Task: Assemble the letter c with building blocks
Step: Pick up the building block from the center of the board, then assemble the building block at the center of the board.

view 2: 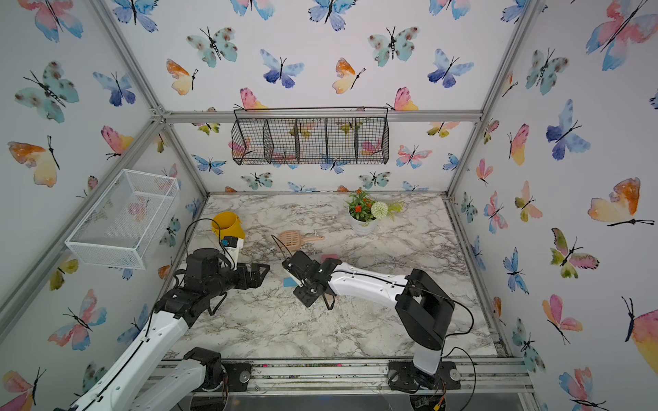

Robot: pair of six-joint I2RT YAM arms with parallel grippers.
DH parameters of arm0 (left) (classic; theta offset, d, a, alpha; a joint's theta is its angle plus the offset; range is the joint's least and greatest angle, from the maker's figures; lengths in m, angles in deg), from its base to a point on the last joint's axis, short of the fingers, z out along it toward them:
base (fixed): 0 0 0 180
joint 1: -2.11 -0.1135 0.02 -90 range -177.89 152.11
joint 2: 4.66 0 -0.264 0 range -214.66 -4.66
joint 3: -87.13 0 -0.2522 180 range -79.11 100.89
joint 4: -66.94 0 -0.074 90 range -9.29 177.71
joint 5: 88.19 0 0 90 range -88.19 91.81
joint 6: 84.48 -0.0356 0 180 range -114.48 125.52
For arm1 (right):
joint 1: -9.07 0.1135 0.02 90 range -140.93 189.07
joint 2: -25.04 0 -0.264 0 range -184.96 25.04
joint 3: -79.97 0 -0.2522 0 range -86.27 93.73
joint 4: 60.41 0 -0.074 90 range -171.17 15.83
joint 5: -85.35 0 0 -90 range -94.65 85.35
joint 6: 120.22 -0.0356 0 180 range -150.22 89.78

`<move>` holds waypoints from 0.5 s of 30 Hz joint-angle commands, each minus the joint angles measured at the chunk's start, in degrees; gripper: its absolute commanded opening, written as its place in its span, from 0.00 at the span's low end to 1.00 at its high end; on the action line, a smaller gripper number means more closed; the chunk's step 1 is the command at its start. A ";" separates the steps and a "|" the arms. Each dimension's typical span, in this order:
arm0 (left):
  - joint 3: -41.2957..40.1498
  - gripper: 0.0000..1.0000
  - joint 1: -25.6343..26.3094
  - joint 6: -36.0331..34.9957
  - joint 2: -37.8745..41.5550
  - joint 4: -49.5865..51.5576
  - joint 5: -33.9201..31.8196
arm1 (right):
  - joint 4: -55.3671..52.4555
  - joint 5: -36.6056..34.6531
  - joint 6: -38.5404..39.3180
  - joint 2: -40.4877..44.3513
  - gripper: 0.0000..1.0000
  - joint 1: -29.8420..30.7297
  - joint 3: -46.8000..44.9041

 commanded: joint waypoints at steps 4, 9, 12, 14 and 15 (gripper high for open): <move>0.14 0.98 0.27 -0.04 1.13 -0.23 0.56 | -1.41 -6.58 9.14 6.52 0.14 -12.35 -3.09; -0.03 0.98 0.22 -0.05 1.98 -0.26 0.79 | 3.70 -10.86 22.00 10.54 0.06 -17.03 -6.91; -0.09 0.98 0.22 -0.04 2.32 -0.29 0.60 | 6.97 -11.31 29.49 12.66 0.04 -18.74 -9.75; -0.05 0.98 0.25 -0.11 2.38 -0.33 0.70 | 8.51 -10.40 32.63 13.17 0.05 -20.34 -10.58; -0.03 0.98 0.23 -0.19 2.56 -0.29 0.79 | 8.88 -9.77 34.19 13.11 0.05 -21.27 -10.67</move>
